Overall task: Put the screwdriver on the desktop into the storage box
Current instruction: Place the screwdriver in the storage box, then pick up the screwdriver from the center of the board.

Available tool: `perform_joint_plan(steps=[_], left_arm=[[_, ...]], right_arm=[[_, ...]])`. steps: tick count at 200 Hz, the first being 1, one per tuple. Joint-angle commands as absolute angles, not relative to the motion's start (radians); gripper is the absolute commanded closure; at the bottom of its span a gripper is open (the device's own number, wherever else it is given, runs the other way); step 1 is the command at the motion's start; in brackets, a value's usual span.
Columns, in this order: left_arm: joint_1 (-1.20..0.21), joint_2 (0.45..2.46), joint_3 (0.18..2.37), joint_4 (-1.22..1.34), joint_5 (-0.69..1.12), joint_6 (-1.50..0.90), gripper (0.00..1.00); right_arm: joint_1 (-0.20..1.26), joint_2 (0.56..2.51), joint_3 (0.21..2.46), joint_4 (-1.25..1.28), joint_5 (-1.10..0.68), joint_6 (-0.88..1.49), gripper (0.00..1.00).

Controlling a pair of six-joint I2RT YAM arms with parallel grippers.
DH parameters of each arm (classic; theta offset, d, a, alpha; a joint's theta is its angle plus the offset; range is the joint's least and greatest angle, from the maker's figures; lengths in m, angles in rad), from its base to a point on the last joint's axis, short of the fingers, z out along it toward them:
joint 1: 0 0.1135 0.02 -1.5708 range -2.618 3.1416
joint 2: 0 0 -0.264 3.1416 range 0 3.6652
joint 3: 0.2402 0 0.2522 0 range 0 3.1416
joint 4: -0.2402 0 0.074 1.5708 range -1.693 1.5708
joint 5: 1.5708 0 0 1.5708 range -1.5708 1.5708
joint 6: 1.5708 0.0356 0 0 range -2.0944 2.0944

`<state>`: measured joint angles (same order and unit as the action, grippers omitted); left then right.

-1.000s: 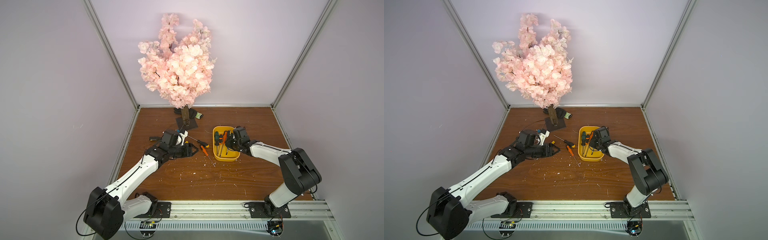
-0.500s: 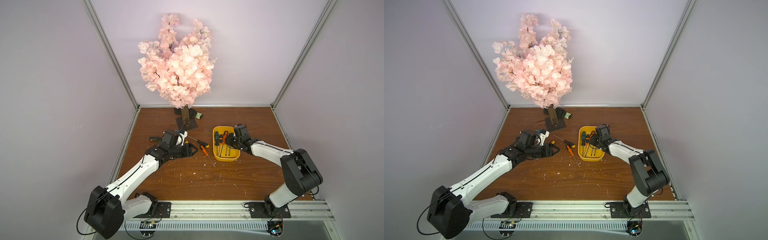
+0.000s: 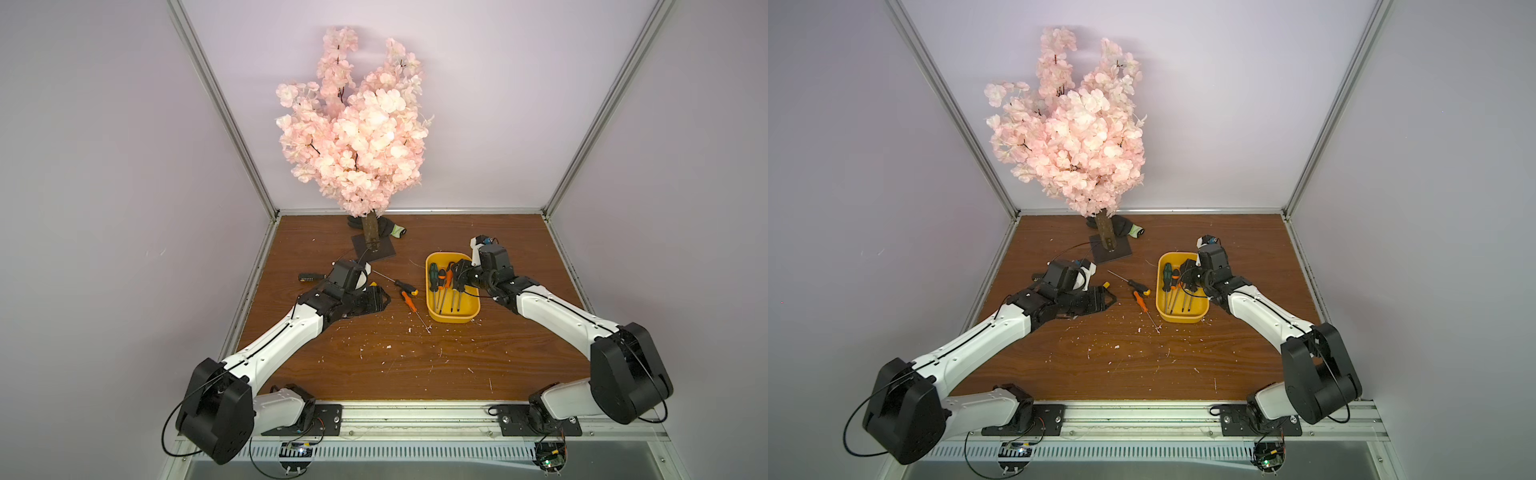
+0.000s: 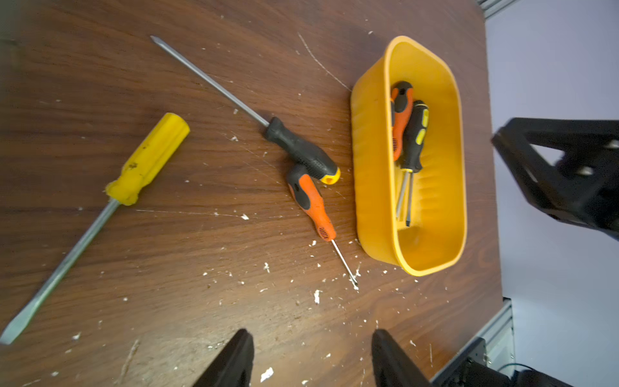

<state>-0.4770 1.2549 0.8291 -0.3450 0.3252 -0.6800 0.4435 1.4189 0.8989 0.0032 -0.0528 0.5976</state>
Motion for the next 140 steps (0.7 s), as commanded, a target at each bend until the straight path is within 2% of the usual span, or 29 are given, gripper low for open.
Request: perform_joint_plan(steps=[1,62,140], left_arm=[[-0.481,1.303,0.885,-0.399,0.225,-0.649,0.4],[-0.43,1.484,1.003,-0.453,0.098,-0.579,0.38],[-0.403,1.74,1.146,-0.486,-0.038,-0.496,0.42]], right_arm=[[0.445,1.353,0.906,-0.005,-0.093,0.49,0.63],[0.446,1.214,0.85,-0.039,-0.081,0.389,0.63],[0.446,1.094,0.765,-0.032,-0.042,0.367,0.63]])
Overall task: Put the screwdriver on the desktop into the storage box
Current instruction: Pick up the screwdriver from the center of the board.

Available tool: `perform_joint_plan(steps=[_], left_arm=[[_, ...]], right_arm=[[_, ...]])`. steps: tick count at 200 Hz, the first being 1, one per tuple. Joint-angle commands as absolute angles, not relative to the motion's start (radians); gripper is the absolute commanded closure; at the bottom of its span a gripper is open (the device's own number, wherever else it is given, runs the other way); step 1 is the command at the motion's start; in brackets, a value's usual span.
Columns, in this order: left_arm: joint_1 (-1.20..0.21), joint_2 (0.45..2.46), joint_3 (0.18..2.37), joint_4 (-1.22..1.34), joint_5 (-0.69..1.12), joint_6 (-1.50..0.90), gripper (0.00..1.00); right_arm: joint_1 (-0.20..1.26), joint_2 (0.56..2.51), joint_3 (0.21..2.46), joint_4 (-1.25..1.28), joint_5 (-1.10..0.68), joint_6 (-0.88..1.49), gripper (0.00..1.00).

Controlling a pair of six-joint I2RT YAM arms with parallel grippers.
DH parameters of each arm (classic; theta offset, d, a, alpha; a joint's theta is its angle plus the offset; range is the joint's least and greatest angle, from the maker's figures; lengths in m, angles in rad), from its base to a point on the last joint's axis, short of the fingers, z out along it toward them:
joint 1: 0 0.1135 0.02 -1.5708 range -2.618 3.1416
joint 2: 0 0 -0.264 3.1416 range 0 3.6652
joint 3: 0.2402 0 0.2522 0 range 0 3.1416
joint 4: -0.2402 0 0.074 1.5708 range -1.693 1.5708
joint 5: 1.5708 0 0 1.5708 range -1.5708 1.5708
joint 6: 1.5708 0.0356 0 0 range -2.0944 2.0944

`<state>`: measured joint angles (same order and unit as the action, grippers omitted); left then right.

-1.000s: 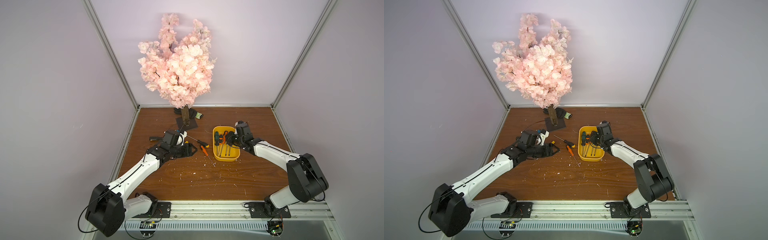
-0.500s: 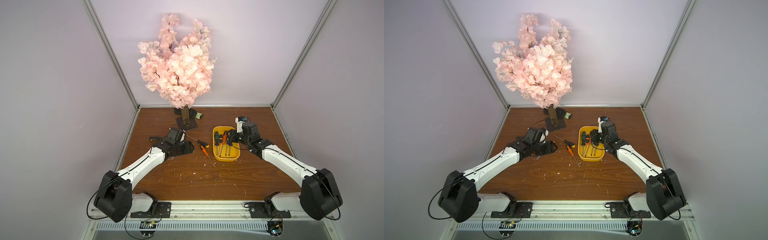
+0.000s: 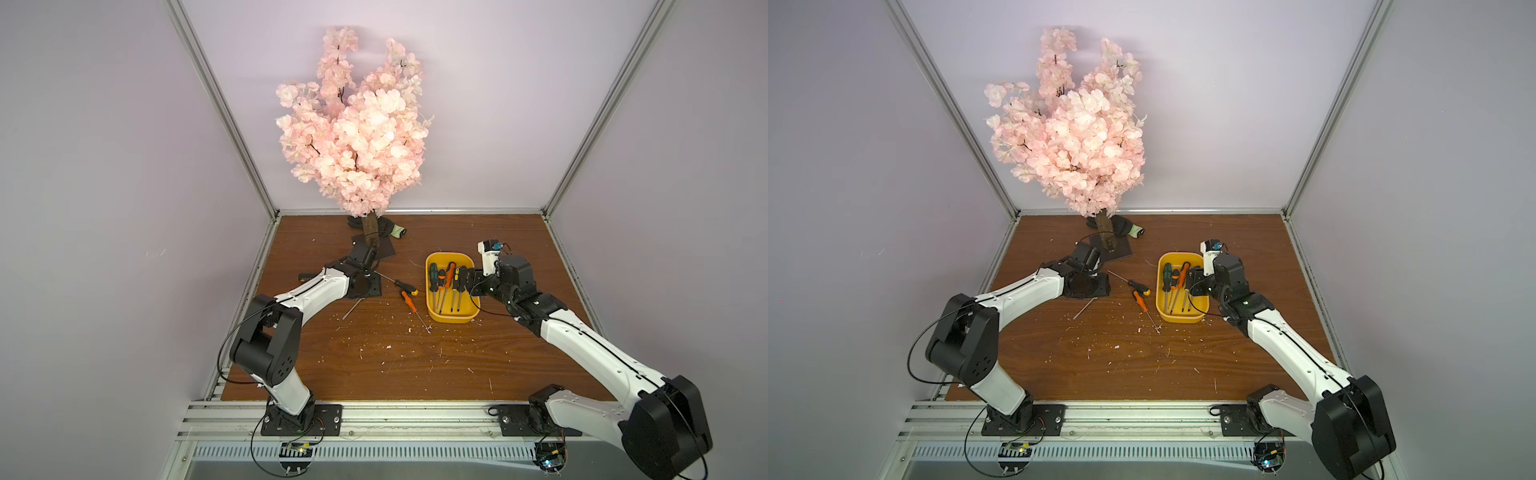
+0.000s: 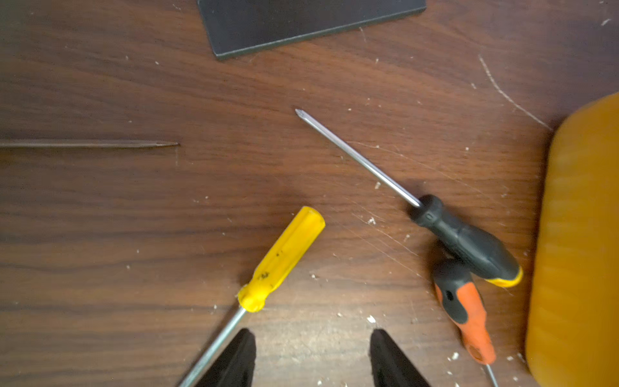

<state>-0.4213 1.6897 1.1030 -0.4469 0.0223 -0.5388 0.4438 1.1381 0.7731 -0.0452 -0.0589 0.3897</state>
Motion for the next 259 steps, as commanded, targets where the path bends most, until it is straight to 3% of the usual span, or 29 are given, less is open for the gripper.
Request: perform_joint_plan(steps=[1,42,95,117,149,169,259], left_arm=[[-0.403,1.743,1.147,-0.486,-0.038,-0.496,0.42],[-0.402,1.828,1.188,-0.484,-0.069,-0.476,0.42],[-0.409,1.876,1.175,-0.486,-0.097,-0.456,0.51],[-0.429,1.879,1.167,-0.486,-0.116,-0.452,0.6],[-0.471,1.877,1.161,-0.491,-0.116,-0.459,0.82],[-0.489,1.857,1.164,-0.497,-0.098,-0.477,0.89],[-0.609,1.78,1.345,-0.511,0.065,-0.595,0.95]], right_arm=[[0.446,1.093,0.765,-0.032,-0.042,0.368,0.63],[0.446,1.068,0.755,-0.034,-0.034,0.36,0.63],[0.445,1.064,0.745,-0.023,-0.032,0.367,0.63],[0.445,1.068,0.747,-0.017,-0.027,0.369,0.63],[0.445,1.072,0.75,-0.009,-0.022,0.369,0.63],[0.445,1.072,0.75,-0.005,-0.019,0.368,0.63],[0.442,1.075,0.751,-0.002,-0.01,0.371,0.63]])
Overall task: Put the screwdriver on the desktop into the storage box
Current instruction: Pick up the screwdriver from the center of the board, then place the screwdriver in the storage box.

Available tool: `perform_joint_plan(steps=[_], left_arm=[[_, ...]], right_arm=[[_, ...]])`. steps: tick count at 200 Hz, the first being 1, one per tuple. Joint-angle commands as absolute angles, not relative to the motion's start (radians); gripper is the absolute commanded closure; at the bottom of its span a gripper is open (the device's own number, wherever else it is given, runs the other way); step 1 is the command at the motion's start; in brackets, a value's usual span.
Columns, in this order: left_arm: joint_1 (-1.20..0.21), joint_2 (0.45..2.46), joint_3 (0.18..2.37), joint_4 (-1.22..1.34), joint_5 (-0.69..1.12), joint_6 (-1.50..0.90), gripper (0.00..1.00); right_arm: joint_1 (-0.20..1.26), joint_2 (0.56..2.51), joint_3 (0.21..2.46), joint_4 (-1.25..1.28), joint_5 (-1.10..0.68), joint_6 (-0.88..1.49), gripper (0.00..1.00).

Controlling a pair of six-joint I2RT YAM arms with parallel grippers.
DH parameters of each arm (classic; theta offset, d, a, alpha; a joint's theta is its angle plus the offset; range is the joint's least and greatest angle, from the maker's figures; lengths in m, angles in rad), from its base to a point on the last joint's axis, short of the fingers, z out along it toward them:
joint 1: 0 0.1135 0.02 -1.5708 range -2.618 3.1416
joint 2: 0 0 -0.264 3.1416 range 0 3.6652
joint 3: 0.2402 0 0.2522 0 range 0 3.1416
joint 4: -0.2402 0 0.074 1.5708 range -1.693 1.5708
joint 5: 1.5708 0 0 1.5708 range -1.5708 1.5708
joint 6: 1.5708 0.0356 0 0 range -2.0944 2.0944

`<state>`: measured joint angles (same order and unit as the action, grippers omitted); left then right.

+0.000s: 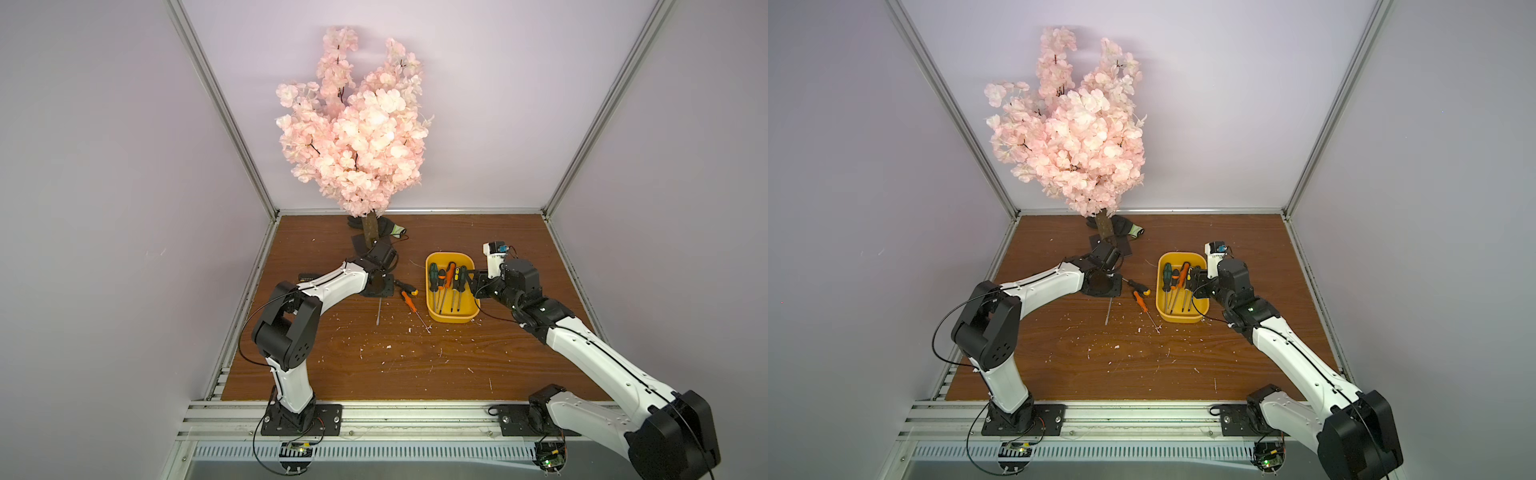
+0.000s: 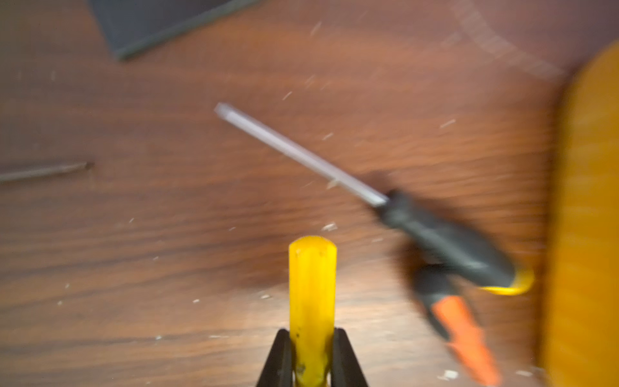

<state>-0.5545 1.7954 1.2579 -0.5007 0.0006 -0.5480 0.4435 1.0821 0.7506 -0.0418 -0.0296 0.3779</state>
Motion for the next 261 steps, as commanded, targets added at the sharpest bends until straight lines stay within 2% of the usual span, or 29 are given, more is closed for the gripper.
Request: perform_joint_plan(steps=[1,41,122,181,261], left_arm=[[-0.611,1.781,1.349,-0.511,0.065,-0.597,0.95],[-0.687,1.878,1.555,-0.509,0.079,-0.631,0.96],[-0.743,2.154,1.877,-0.509,0.204,-0.68,0.95],[-0.756,2.275,1.95,-0.509,0.217,-0.695,0.93],[-0.769,2.316,1.956,-0.508,0.19,-0.712,0.77]], right_arm=[[0.442,1.075,0.751,-0.001,-0.009,0.37,0.63],[0.438,1.06,0.744,-0.004,0.001,0.38,0.63],[0.424,0.96,0.705,-0.053,0.05,0.376,0.63],[0.413,0.905,0.68,-0.084,0.065,0.375,0.63],[0.401,0.871,0.673,-0.111,0.068,0.349,0.62]])
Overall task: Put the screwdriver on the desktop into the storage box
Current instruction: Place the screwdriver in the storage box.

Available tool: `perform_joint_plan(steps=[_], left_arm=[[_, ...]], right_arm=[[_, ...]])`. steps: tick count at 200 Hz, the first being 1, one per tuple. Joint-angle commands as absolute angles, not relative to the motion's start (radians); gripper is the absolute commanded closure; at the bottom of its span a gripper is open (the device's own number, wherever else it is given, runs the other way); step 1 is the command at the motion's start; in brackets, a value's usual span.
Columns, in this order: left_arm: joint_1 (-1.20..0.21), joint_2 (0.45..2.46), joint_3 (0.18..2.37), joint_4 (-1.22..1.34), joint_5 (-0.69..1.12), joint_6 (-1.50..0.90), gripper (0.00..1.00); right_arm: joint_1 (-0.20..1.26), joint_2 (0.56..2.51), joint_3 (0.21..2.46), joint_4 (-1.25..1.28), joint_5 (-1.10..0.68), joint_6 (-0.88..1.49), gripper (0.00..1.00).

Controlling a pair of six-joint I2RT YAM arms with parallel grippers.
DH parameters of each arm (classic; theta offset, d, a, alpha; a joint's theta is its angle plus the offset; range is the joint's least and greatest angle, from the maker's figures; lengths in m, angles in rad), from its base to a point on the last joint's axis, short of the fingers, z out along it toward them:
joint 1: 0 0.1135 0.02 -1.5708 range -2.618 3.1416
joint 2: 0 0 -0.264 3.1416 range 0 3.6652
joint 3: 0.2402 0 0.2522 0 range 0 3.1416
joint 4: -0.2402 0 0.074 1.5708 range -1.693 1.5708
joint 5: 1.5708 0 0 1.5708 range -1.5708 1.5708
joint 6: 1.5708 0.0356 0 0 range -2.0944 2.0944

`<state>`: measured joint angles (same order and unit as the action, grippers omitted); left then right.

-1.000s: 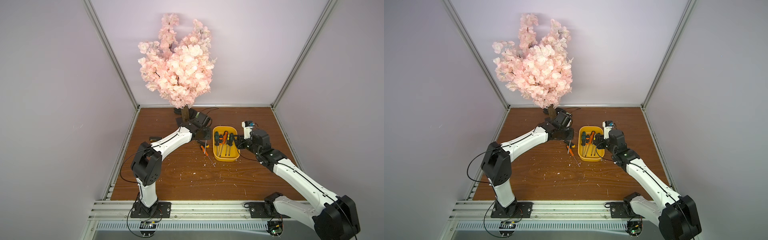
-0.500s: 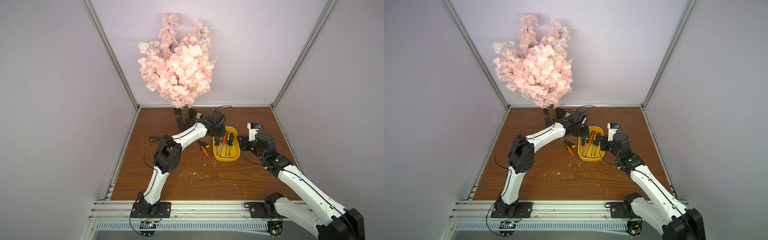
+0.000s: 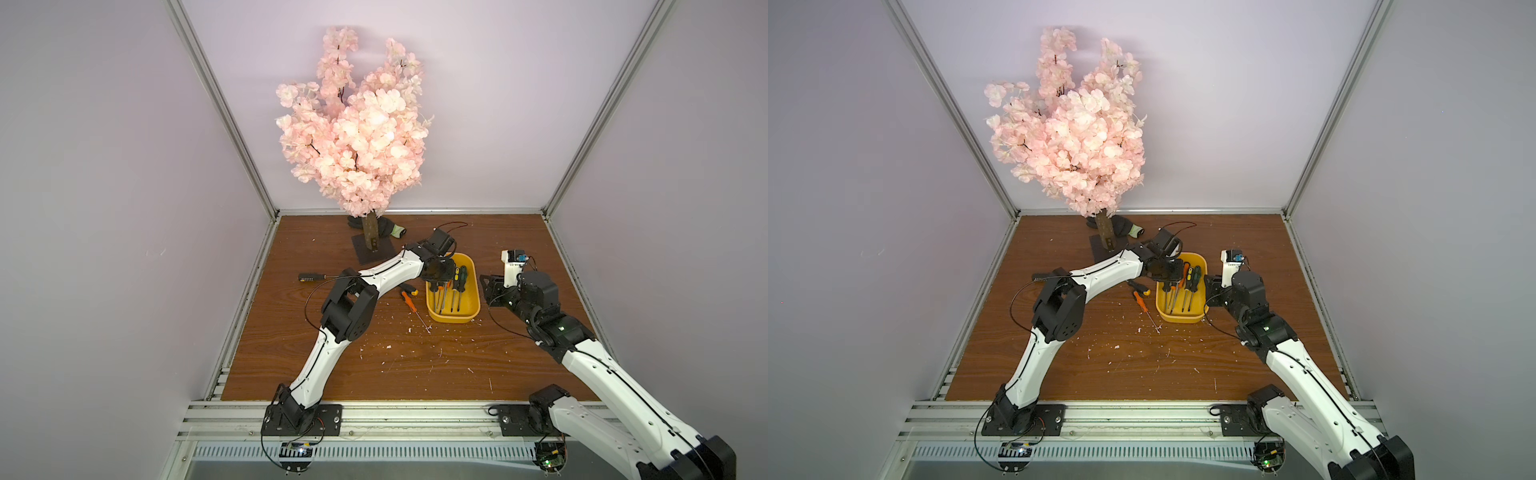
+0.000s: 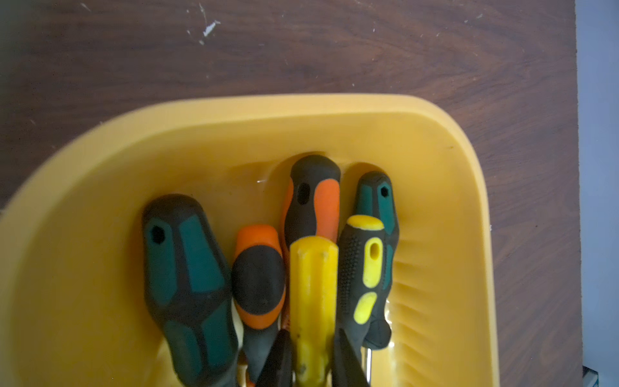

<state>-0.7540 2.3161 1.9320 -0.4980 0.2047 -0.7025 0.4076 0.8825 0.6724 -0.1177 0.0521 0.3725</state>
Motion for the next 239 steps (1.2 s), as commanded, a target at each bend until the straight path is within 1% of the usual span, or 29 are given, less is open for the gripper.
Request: perform_joint_plan(steps=[1,26,52,103,117,127,139,176,206,239], left_arm=[[-0.77,2.316,1.956,-0.508,0.19,-0.712,0.77],[-0.77,2.306,1.955,-0.509,0.176,-0.709,0.73],[-0.77,2.297,1.953,-0.509,0.167,-0.706,0.64],[-0.77,2.237,1.953,-0.511,0.15,-0.688,0.64],[-0.77,2.21,1.947,-0.511,0.145,-0.678,0.63],[-0.769,2.188,1.934,-0.51,0.14,-0.674,0.6],[-0.77,2.161,1.917,-0.511,0.134,-0.664,0.6],[-0.769,2.048,1.803,-0.508,0.102,-0.64,0.61],[-0.768,1.941,1.678,-0.509,0.049,-0.624,0.61],[-0.76,1.821,1.522,-0.508,-0.009,-0.631,0.61]], right_arm=[[0.4,0.871,0.673,-0.112,0.068,0.349,0.62],[0.399,0.879,0.673,-0.107,0.061,0.35,0.62],[0.399,0.886,0.673,-0.102,0.054,0.356,0.62],[0.397,0.9,0.694,-0.113,0.036,0.353,0.61],[0.397,0.912,0.703,-0.115,0.028,0.347,0.61],[0.398,0.919,0.708,-0.115,0.026,0.349,0.6],[0.398,0.925,0.712,-0.109,0.018,0.347,0.59],[0.4,0.956,0.734,-0.095,-0.023,0.33,0.59],[0.408,1.011,0.757,-0.082,-0.099,0.326,0.6],[0.479,1.113,0.814,-0.082,-0.135,0.302,0.6]])
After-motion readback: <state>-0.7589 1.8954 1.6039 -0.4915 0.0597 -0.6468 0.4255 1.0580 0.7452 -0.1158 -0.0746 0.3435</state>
